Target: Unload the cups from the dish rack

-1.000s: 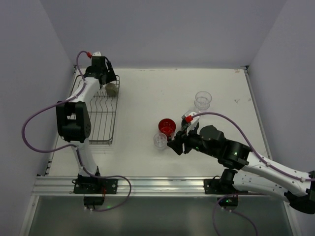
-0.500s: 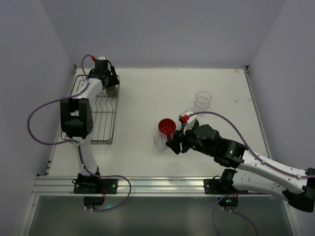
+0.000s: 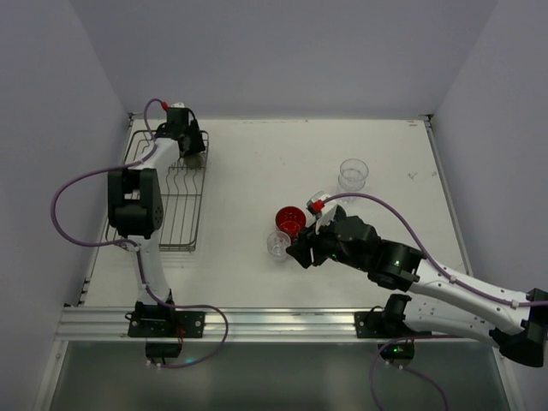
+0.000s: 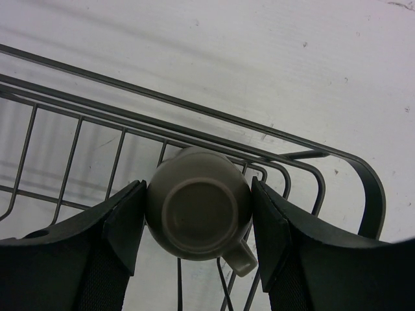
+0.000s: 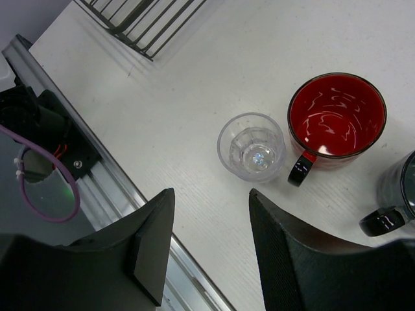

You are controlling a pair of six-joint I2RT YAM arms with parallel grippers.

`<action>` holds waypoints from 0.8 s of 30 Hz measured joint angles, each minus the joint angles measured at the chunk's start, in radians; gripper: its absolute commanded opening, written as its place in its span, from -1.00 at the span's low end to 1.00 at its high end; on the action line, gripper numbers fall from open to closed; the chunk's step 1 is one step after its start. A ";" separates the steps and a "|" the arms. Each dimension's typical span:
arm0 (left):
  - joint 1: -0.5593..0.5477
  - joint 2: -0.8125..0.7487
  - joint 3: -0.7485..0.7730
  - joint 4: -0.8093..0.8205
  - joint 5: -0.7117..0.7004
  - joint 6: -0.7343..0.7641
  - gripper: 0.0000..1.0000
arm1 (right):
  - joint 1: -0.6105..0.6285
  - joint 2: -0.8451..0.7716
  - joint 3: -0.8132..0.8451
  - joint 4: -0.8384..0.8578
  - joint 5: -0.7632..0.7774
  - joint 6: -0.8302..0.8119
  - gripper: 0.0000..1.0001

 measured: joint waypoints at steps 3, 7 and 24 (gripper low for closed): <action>0.000 0.000 0.000 0.002 0.000 0.000 -0.39 | 0.000 0.004 0.000 0.000 0.000 0.000 0.04; 0.000 -0.002 -0.002 0.003 -0.001 0.001 -0.55 | 0.000 0.007 0.003 0.006 0.000 -0.001 0.04; 0.009 -0.311 -0.089 0.033 0.021 -0.012 -0.77 | -0.011 0.172 0.064 0.224 -0.105 0.032 0.04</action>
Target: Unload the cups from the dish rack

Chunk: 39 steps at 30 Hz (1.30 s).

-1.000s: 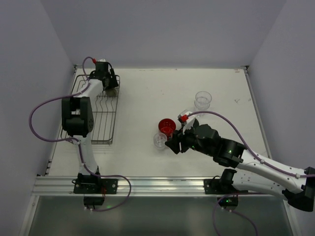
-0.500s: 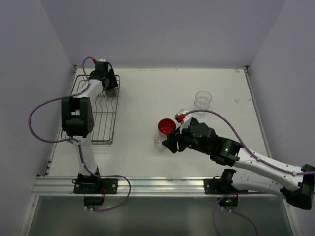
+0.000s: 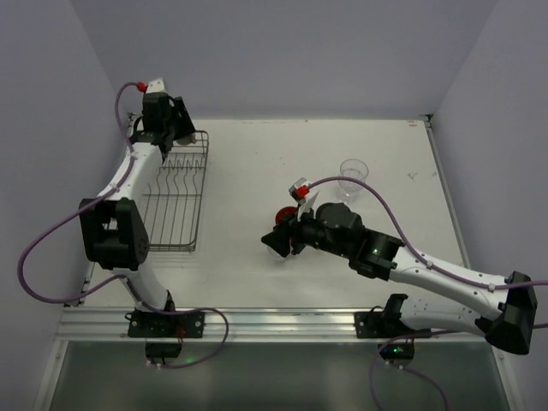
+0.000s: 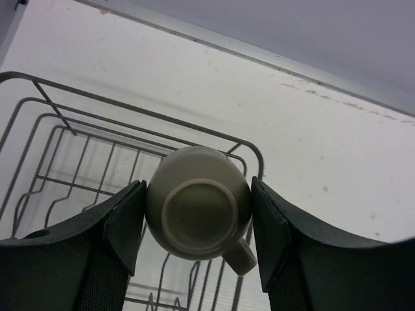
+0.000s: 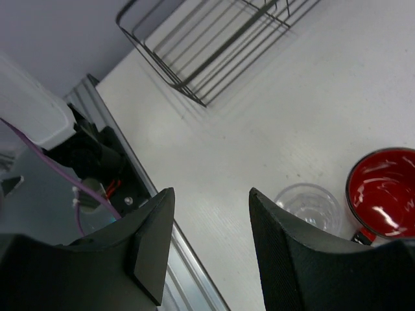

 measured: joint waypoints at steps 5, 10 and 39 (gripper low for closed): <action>0.004 -0.206 -0.183 0.045 0.143 -0.120 -0.80 | -0.044 0.013 0.020 0.125 -0.075 0.071 0.05; 0.003 -0.451 -0.380 0.139 0.330 -0.259 -0.81 | -0.114 0.039 0.021 0.299 -0.188 0.196 0.10; -0.184 -1.022 -0.961 0.749 0.752 -0.766 -0.84 | -0.245 0.231 0.025 0.713 -0.410 0.500 0.32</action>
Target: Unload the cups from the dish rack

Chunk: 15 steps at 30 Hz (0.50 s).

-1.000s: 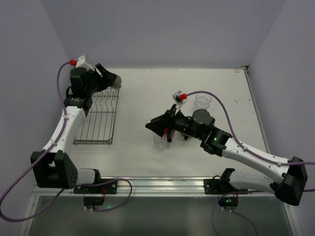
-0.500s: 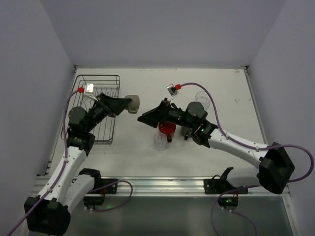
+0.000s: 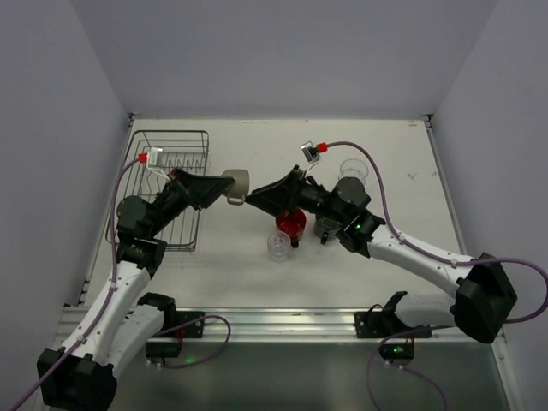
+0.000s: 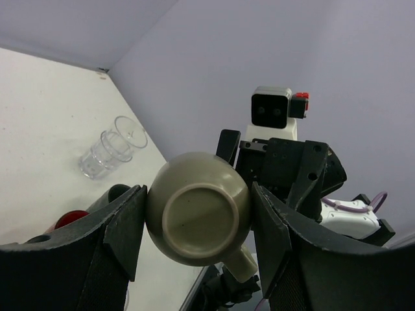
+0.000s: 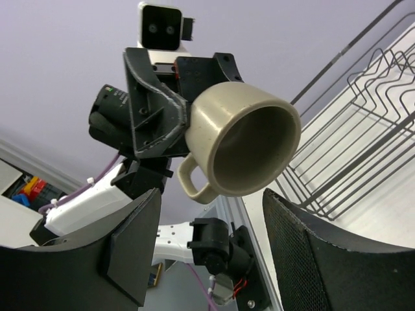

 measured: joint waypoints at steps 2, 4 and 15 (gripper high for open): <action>0.000 -0.002 -0.003 0.001 0.002 -0.003 -0.84 | -0.004 -0.024 -0.013 0.004 0.000 -0.005 0.31; -0.005 -0.002 -0.007 0.002 0.002 -0.008 -0.84 | -0.007 -0.039 -0.016 0.006 -0.001 -0.010 0.26; -0.043 0.027 -0.034 0.085 0.034 -0.053 -0.83 | -0.014 0.034 0.006 0.070 -0.063 0.012 -0.20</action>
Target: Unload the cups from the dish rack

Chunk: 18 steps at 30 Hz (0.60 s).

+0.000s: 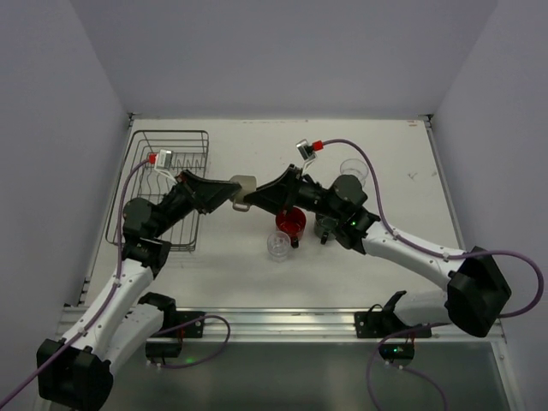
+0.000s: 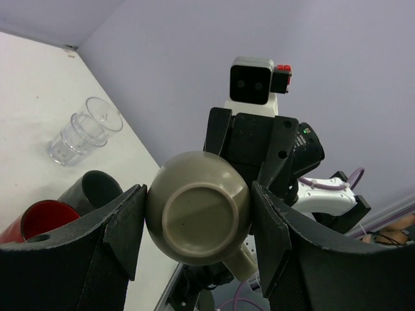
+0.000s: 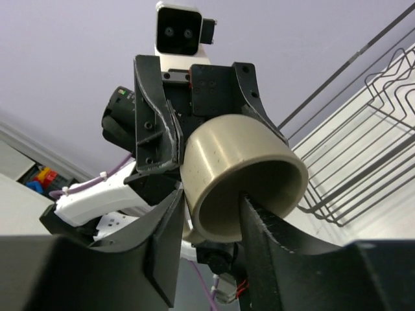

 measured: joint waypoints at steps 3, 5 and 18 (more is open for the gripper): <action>-0.011 0.008 -0.012 0.026 0.005 -0.016 -0.83 | -0.001 0.018 0.005 0.027 -0.011 0.015 -0.23; -0.017 0.010 -0.025 0.045 0.008 -0.026 -0.82 | -0.001 0.026 0.009 0.050 -0.014 0.020 -0.27; -0.033 -0.060 -0.035 -0.057 -0.043 0.051 0.91 | -0.031 0.008 -0.106 0.188 -0.035 0.106 -1.00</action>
